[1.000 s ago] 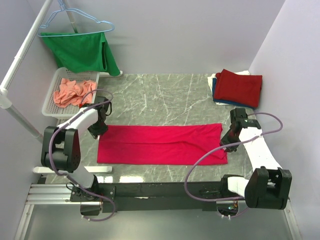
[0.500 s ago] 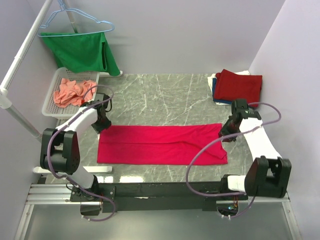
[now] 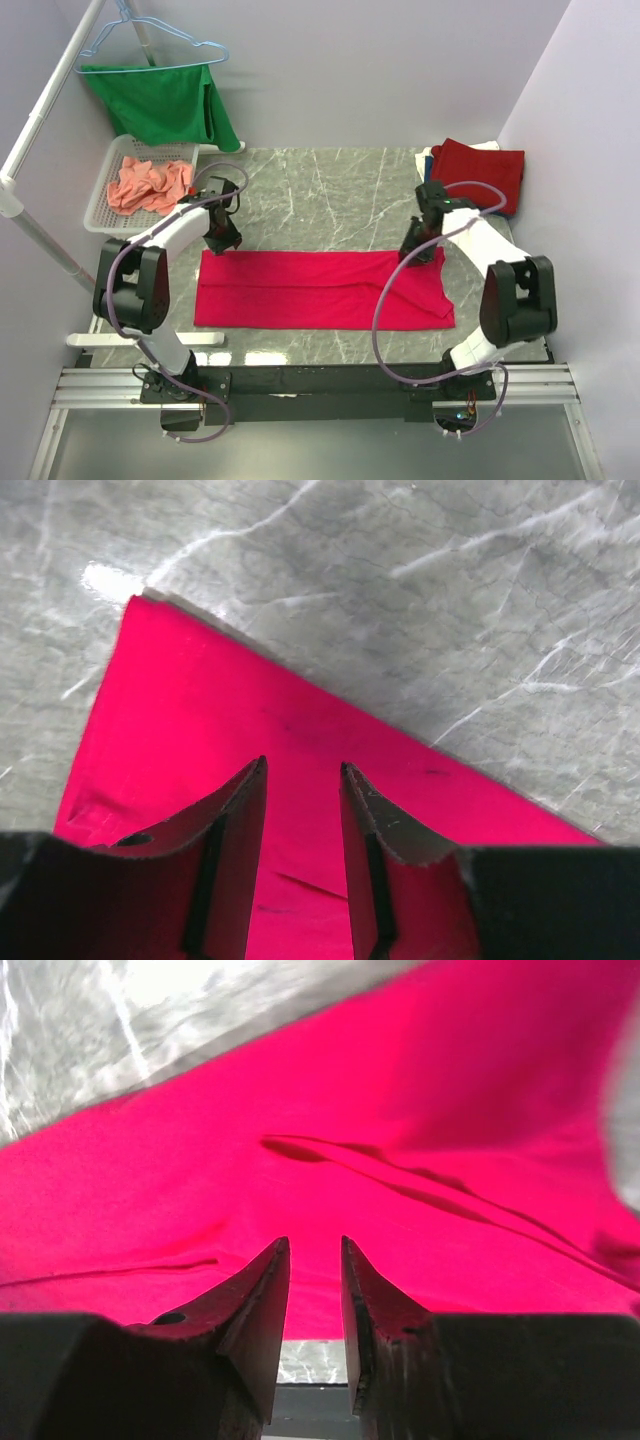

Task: Fold and stack the t-shirts
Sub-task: Fold the tshirt

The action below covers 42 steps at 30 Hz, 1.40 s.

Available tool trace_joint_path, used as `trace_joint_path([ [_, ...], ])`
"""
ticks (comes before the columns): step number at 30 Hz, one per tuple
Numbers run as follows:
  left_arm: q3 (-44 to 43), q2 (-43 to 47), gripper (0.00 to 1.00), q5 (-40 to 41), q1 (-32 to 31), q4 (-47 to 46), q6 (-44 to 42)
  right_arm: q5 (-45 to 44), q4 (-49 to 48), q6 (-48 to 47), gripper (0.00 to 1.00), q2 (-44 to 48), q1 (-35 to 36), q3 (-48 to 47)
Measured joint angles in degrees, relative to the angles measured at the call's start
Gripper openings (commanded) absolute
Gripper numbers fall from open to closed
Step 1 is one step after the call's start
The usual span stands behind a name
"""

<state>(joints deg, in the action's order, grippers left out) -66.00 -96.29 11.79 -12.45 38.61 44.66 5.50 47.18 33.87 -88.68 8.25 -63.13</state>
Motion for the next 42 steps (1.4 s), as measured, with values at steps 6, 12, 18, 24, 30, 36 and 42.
trace_joint_path([
  [6,-0.63,-1.25,0.41,-0.26,-0.57,0.15,-0.59,0.13,-1.79,0.11,0.40,-5.31,3.65,-1.31],
  [12,-0.63,-1.25,0.40,-0.37,-0.55,0.20,-1.09,-0.76,-2.36,-0.07,0.43,-9.49,4.68,-3.65],
  [18,-0.63,-1.25,0.40,-0.37,-0.57,0.17,-1.60,-1.86,-3.17,-0.07,0.44,-12.37,5.35,-4.74],
  [24,-0.63,-1.25,0.40,-0.26,-0.57,0.20,-2.03,-3.23,-3.15,-0.07,0.24,-13.86,5.51,-5.40],
  [30,-0.61,-1.25,0.40,0.09,-0.57,0.20,-2.08,-4.76,-2.62,0.70,0.00,-13.79,6.67,-5.40],
  [36,-0.31,-1.25,0.39,0.09,-0.57,0.17,-2.10,-6.05,-0.83,1.33,0.00,-11.06,8.81,-5.09],
  [42,0.20,-1.25,0.39,0.09,-0.57,0.09,-2.10,-6.34,1.84,2.56,0.00,-3.74,12.37,-3.54],
])
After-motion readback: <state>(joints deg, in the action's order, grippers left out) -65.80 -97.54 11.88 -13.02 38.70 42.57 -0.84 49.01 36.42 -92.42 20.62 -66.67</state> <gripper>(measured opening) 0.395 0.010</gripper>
